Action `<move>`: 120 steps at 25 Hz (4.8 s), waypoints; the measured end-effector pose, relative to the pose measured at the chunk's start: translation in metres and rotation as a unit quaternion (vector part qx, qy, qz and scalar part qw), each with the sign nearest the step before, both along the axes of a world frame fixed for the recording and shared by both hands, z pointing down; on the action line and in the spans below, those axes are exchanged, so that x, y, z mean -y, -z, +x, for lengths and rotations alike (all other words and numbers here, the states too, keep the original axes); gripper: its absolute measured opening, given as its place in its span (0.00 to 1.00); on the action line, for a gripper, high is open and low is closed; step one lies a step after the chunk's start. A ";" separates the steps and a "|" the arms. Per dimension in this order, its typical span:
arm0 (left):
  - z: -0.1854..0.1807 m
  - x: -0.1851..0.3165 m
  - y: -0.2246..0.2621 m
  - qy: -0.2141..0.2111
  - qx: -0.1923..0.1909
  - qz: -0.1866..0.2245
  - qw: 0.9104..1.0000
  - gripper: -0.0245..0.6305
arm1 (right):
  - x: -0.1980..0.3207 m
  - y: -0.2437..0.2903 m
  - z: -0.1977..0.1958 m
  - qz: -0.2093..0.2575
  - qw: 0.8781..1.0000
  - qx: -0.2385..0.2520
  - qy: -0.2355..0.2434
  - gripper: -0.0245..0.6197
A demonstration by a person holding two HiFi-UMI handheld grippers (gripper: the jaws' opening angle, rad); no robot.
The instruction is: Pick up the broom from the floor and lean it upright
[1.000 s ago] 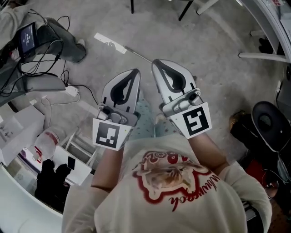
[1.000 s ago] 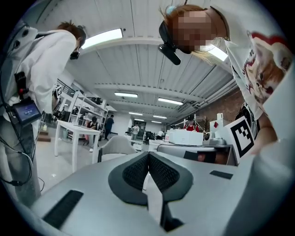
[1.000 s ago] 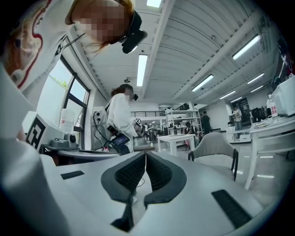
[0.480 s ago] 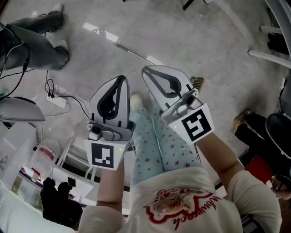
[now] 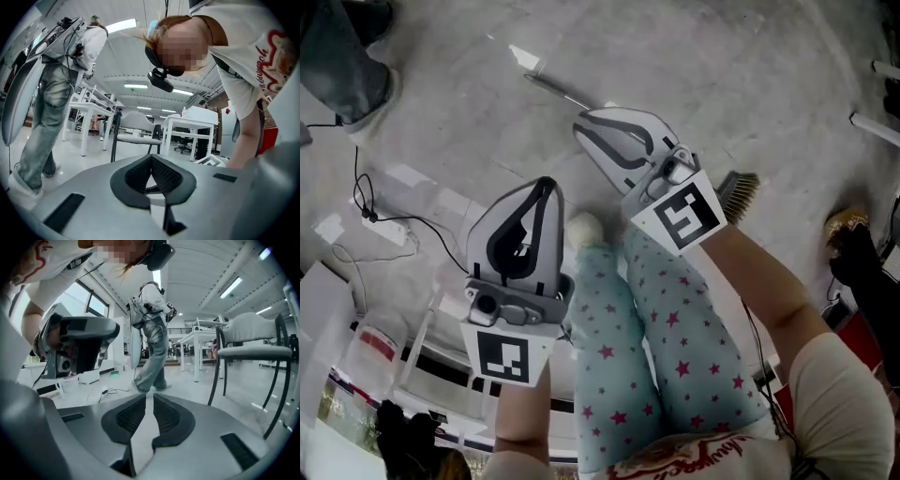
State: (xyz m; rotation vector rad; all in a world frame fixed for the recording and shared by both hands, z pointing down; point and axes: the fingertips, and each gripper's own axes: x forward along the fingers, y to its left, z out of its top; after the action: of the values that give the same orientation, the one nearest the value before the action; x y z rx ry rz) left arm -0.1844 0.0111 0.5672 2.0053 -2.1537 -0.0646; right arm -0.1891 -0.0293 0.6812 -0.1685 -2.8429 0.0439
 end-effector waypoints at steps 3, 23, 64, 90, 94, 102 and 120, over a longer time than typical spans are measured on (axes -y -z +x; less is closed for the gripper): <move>-0.006 -0.003 -0.051 -0.007 0.008 -0.008 1.000 0.07 | -0.010 -0.073 -0.009 0.005 0.999 -0.029 0.028 0.22; -0.042 -0.025 -0.148 -0.005 0.016 -0.026 1.000 0.07 | 0.001 -0.356 -0.066 0.039 0.968 -0.241 0.062 0.35; 0.144 0.082 0.315 -0.262 0.036 0.066 0.962 0.07 | 0.185 0.266 0.274 0.091 0.889 -0.052 -0.446 0.19; 0.120 0.234 0.306 -0.203 0.042 0.021 0.978 0.07 | 0.389 0.365 0.145 0.041 0.891 0.079 -0.446 0.19; 0.109 0.292 0.300 -0.175 0.036 0.009 0.984 0.07 | 0.431 0.360 0.132 0.020 0.898 0.070 -0.433 0.19; 0.091 0.359 0.293 -0.131 0.031 -0.001 0.991 0.07 | 0.505 0.346 0.114 -0.004 0.900 0.065 -0.430 0.19; 0.066 0.419 0.281 -0.175 0.011 -0.007 0.984 0.07 | 0.568 0.317 0.090 0.001 0.892 0.044 -0.449 0.19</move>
State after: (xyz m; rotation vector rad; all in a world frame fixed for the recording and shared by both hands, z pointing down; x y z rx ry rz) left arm -0.1183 -0.4079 0.2858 2.3514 -1.7729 0.0257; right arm -0.0992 -0.5972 0.3639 1.1692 -2.7321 0.2278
